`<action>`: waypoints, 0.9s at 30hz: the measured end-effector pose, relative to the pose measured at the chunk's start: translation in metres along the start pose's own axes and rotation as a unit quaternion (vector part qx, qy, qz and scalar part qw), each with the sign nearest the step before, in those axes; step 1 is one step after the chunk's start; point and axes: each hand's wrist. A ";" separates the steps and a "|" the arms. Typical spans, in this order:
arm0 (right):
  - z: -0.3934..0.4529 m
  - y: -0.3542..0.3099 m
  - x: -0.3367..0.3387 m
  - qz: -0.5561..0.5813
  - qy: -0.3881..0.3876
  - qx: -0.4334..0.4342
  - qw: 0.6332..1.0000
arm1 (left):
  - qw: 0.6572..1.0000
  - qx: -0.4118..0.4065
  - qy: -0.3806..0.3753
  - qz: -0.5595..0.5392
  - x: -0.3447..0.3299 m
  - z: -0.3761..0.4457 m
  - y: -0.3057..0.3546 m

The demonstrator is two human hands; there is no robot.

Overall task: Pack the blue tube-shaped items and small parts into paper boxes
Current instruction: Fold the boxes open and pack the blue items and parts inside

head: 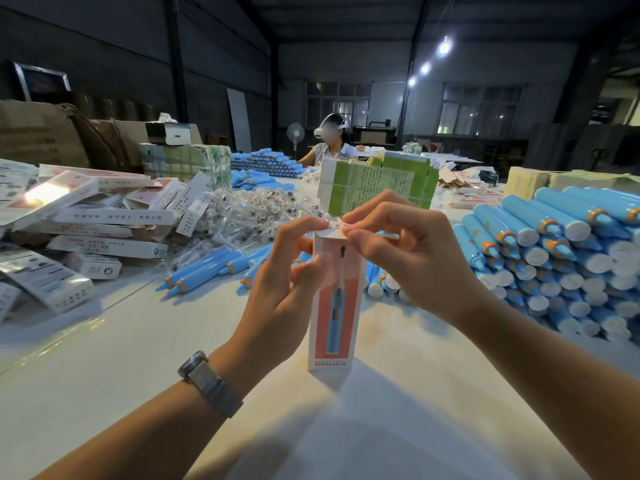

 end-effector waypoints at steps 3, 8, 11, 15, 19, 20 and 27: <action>-0.001 -0.001 0.001 -0.010 0.002 -0.013 1.000 | 1.000 -0.009 0.005 -0.003 -0.001 0.002 0.003; 0.000 -0.001 -0.001 -0.049 0.010 0.005 0.999 | 0.998 -0.036 0.045 -0.008 -0.005 0.006 0.004; 0.000 -0.002 -0.003 -0.060 0.021 0.024 0.998 | 0.997 -0.064 0.048 0.011 -0.007 0.007 0.006; 0.000 -0.002 -0.003 -0.070 0.028 0.021 0.997 | 0.996 -0.070 0.053 0.007 -0.007 0.007 0.004; 0.000 -0.003 -0.001 -0.092 0.029 0.017 0.995 | 0.996 -0.074 0.051 -0.004 -0.008 0.007 0.005; 0.001 -0.004 -0.001 -0.099 0.029 0.024 0.994 | 0.996 -0.077 0.049 -0.008 -0.008 0.008 0.005; 0.004 -0.008 -0.001 -0.133 0.031 0.040 0.990 | 0.995 -0.089 0.043 -0.017 -0.006 0.008 0.003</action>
Point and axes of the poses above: each hand's wrist, its own z-axis towards the middle knuckle, its own x-axis out of the back of the hand, y = z × x, and after that the axes turned 2 degrees about -z, right-handed
